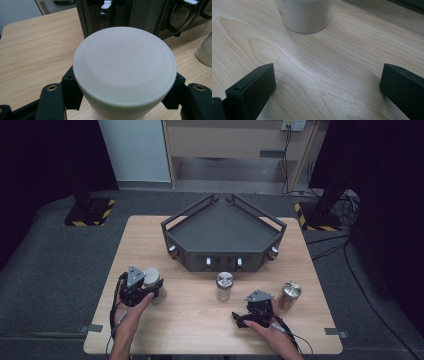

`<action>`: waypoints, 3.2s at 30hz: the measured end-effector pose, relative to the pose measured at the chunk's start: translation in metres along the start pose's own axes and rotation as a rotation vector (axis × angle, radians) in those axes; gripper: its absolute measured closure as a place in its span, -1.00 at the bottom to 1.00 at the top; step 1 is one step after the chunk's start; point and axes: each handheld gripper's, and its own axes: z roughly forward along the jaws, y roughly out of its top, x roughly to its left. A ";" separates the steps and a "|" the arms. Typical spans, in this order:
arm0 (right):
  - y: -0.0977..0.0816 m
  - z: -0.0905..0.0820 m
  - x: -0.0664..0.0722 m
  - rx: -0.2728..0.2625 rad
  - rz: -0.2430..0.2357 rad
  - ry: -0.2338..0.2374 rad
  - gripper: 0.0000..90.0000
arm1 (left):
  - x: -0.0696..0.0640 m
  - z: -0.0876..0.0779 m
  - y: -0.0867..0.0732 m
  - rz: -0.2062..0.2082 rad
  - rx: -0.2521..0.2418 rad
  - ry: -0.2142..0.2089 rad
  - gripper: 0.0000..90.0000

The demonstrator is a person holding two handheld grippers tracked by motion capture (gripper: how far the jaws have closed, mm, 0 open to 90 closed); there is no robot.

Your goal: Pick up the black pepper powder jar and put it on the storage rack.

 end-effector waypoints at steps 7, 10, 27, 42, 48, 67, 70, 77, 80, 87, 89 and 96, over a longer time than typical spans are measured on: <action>0.000 0.000 0.000 0.000 0.000 0.000 -0.99 | 0.001 -0.006 0.005 0.006 -0.026 -0.019 -0.27; 0.000 0.000 0.000 0.000 0.000 0.000 -0.98 | 0.003 -0.010 0.010 0.018 -0.035 -0.039 -0.27; 0.000 0.000 0.000 0.000 0.000 -0.001 -0.99 | 0.007 -0.018 0.049 0.104 -0.061 -0.114 -0.27; 0.000 0.000 0.000 0.000 0.001 0.000 -0.99 | 0.013 -0.014 0.083 0.127 -0.058 -0.146 -0.27; 0.000 0.000 0.000 0.000 0.001 0.000 -0.99 | 0.013 -0.008 0.097 0.145 -0.049 -0.161 -0.27; 0.000 0.000 0.000 0.000 0.001 0.000 -0.99 | 0.012 -0.008 0.136 0.183 -0.063 -0.192 -0.27; 0.000 0.000 0.000 -0.001 0.002 0.000 -0.99 | 0.011 -0.008 0.142 0.192 -0.063 -0.196 -0.27; 0.000 0.000 0.001 -0.001 0.003 -0.002 -0.99 | 0.010 -0.005 0.153 0.199 -0.065 -0.212 -0.27; 0.000 0.000 0.001 -0.001 0.004 -0.003 -0.99 | 0.008 -0.003 0.158 0.202 -0.065 -0.214 -0.27; 0.000 0.000 0.001 -0.001 0.003 -0.003 -0.99 | 0.007 -0.001 0.167 0.209 -0.070 -0.224 -0.27; 0.000 0.000 0.001 0.000 0.003 -0.004 -0.99 | 0.006 0.001 0.170 0.211 -0.070 -0.227 -0.27; 0.000 0.000 0.001 -0.001 0.005 -0.002 -0.99 | 0.003 0.009 0.184 0.228 -0.065 -0.239 -0.27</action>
